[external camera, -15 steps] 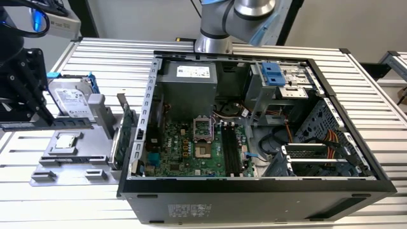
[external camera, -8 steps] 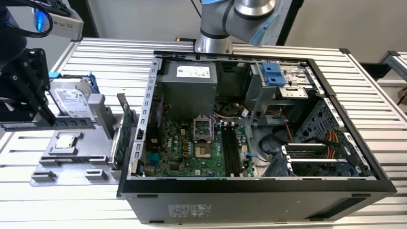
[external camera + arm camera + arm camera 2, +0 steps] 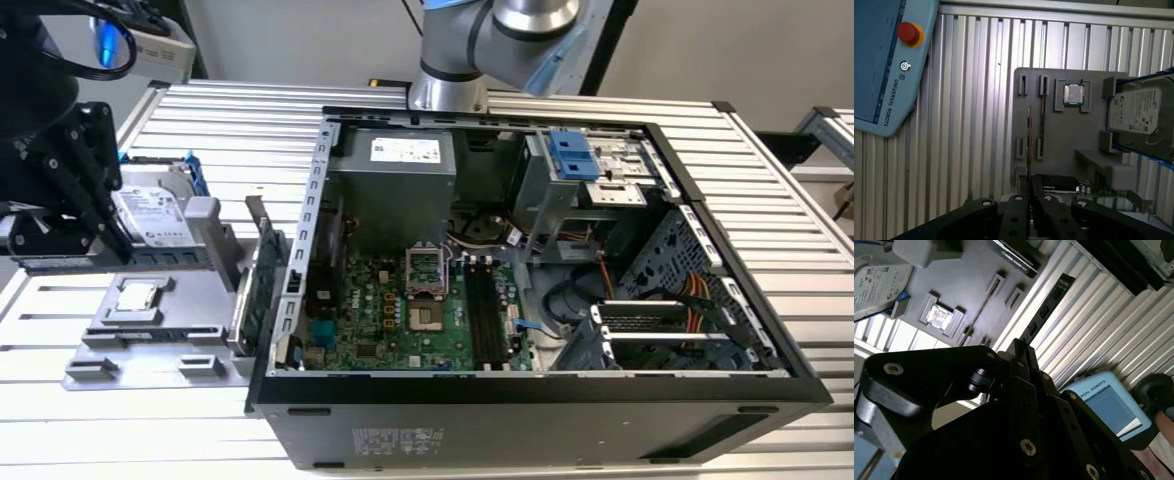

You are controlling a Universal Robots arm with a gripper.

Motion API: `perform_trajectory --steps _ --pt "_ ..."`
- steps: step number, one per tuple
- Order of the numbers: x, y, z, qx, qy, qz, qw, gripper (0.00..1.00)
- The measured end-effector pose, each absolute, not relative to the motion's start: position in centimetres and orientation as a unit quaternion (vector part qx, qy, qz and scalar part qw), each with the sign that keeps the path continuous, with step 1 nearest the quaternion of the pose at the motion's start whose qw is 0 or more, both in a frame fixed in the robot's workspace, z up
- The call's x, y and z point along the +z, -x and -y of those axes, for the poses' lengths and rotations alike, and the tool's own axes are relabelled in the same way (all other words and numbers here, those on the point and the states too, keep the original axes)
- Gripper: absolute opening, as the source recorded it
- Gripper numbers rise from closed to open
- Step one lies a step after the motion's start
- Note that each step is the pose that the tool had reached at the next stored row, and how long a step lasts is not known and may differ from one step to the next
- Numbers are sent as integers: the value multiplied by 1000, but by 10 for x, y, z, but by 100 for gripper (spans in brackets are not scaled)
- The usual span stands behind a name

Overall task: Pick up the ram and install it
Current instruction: 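Pick up the ram and move it above insertion slot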

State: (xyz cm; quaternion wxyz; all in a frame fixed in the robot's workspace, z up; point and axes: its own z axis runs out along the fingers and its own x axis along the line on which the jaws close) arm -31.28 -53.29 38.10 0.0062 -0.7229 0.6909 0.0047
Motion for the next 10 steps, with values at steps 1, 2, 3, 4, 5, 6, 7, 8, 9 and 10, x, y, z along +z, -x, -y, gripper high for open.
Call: perform_trajectory --steps 1,2,3,4,5,6,7,8,9,10 --pt "381 311 533 5 723 -691 6 0" --pt "381 310 533 5 723 -691 6 0" --pt "381 309 533 5 723 -691 6 0" --pt "381 308 533 5 723 -691 6 0" --pt "381 308 533 5 722 -691 6 0" --pt "382 308 532 5 722 -692 6 0" --pt "382 308 532 5 721 -693 6 0" --pt "382 308 532 5 718 -696 6 0" --pt "383 308 532 5 716 -698 6 0" --pt "383 308 532 5 714 -700 6 0"
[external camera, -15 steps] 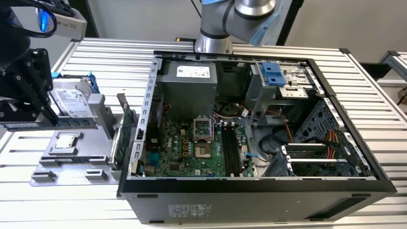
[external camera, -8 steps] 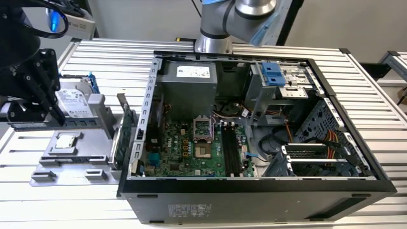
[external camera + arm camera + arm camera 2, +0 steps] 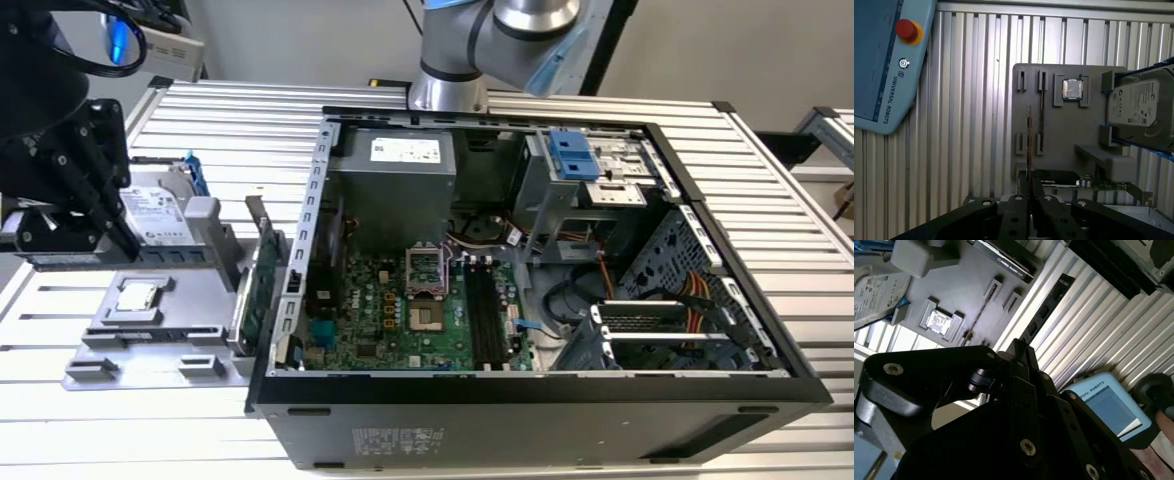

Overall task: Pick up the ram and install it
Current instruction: 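Pick up the ram and move it above insertion slot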

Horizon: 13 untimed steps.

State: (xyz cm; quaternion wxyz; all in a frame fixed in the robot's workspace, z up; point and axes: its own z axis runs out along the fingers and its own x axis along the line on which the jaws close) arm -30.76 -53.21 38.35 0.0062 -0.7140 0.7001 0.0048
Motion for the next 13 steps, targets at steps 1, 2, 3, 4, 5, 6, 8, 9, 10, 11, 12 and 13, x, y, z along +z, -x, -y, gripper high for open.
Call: perform_trajectory --steps 1,2,3,4,5,6,8,9,10,11,12,13 --pt "384 308 532 5 712 -702 6 0" --pt "385 308 532 5 711 -703 6 0" --pt "386 308 532 5 711 -703 6 0" --pt "388 307 532 5 711 -703 6 0" --pt "391 307 532 5 711 -703 6 0" --pt "394 307 532 5 711 -703 6 0" --pt "399 307 532 5 711 -703 6 0" --pt "400 307 532 5 711 -703 6 0" --pt "401 307 532 5 711 -703 6 0" --pt "401 307 532 5 711 -703 6 0" --pt "403 307 532 5 711 -703 6 0" --pt "404 307 532 5 711 -703 6 0"
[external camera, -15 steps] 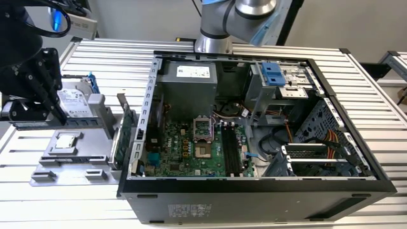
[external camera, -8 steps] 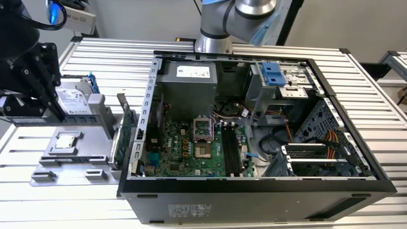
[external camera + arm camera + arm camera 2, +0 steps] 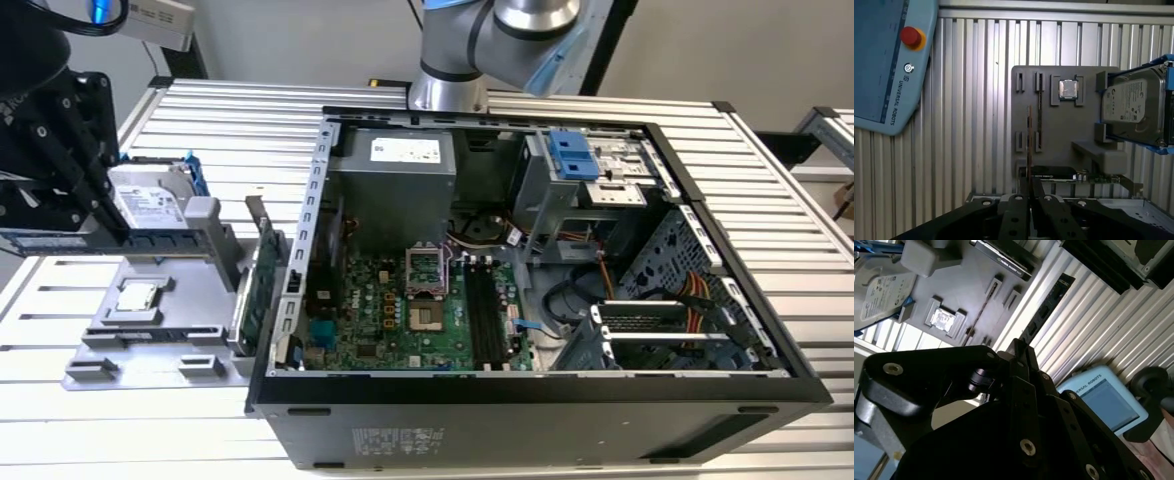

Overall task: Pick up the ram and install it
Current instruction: 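Pick up the ram and move it above insertion slot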

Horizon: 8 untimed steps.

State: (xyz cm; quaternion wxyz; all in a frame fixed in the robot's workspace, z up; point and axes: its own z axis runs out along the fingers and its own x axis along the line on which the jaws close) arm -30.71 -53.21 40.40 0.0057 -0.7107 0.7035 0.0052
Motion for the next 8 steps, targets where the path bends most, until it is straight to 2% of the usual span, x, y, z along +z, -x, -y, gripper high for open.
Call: perform_trajectory --steps 8 --pt "407 307 532 5 711 -703 6 0"
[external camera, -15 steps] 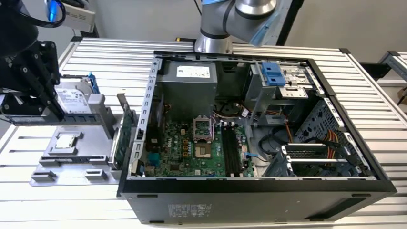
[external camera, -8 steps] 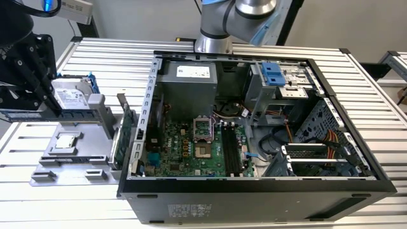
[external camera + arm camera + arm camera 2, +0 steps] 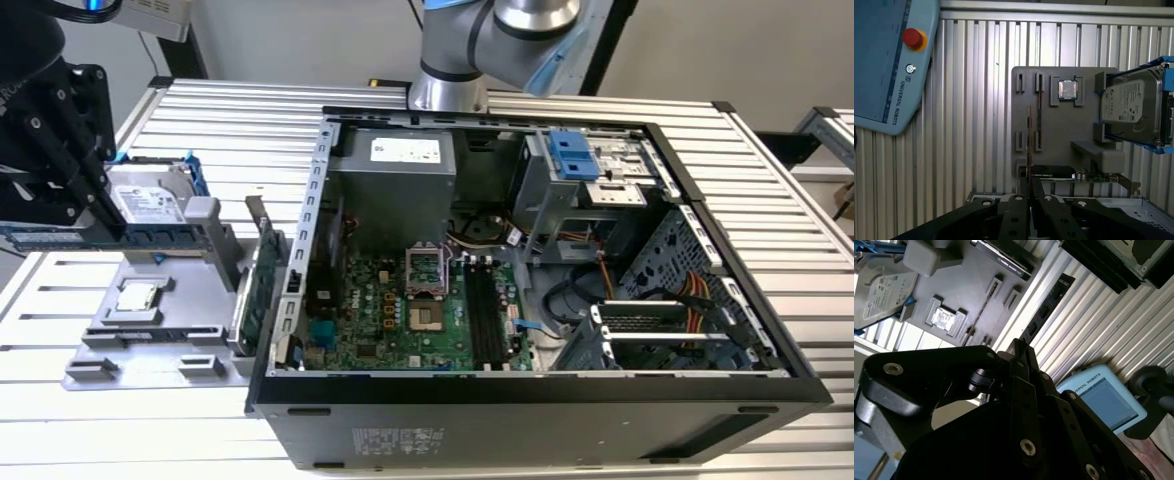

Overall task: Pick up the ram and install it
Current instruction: 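Pick up the ram and move it above insertion slot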

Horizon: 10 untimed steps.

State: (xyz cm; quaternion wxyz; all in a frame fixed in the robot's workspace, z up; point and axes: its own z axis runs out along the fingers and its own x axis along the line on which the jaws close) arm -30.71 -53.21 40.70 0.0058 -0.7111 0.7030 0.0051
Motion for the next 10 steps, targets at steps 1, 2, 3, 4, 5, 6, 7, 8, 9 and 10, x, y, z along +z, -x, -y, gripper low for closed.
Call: perform_trajectory --steps 1,2,3,4,5,6,7,8,9,10 --pt "407 307 532 5 711 -703 6 0" --pt "407 307 532 5 711 -703 6 0" --pt "407 307 532 5 711 -703 6 0" --pt "407 307 532 5 711 -703 6 0" --pt "407 307 532 5 711 -703 6 0" --pt "407 307 532 5 711 -703 6 0" --pt "407 307 532 5 711 -703 6 0" --pt "407 307 532 5 711 -703 6 0" --pt "407 307 532 5 711 -703 6 0" --pt "408 307 532 5 711 -703 6 0"
